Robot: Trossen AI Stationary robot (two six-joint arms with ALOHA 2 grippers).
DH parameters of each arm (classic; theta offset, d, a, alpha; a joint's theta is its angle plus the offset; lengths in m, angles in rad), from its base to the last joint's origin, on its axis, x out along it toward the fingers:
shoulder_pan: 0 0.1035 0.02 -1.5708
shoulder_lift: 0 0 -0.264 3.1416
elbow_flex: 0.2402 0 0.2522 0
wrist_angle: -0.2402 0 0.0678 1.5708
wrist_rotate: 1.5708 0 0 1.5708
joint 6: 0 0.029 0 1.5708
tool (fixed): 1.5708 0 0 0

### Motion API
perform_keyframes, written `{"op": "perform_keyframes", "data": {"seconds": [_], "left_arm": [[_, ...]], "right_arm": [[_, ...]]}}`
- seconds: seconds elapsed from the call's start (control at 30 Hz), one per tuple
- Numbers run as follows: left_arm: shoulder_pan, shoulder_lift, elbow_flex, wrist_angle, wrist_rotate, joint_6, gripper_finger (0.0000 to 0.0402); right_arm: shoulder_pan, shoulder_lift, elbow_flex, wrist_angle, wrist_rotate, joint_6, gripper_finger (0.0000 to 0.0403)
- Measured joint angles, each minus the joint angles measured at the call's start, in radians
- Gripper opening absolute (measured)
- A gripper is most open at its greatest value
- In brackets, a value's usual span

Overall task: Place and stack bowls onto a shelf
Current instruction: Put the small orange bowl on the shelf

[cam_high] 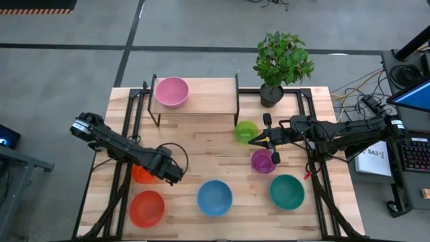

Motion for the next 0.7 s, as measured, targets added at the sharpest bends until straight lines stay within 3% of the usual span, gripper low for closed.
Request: {"op": "perform_keyframes", "data": {"seconds": [0.23,0.7], "left_arm": [[-0.028,0.000,-0.098,0.121,-0.007,-0.048,0.0142],[-0.047,0.001,-0.239,0.367,-0.034,-0.096,0.0108]], "right_arm": [[0.000,0.000,0.000,0.000,0.000,-0.005,0.0009],[0.000,0.000,-0.003,-0.001,0.012,-0.012,0.0009]]}}
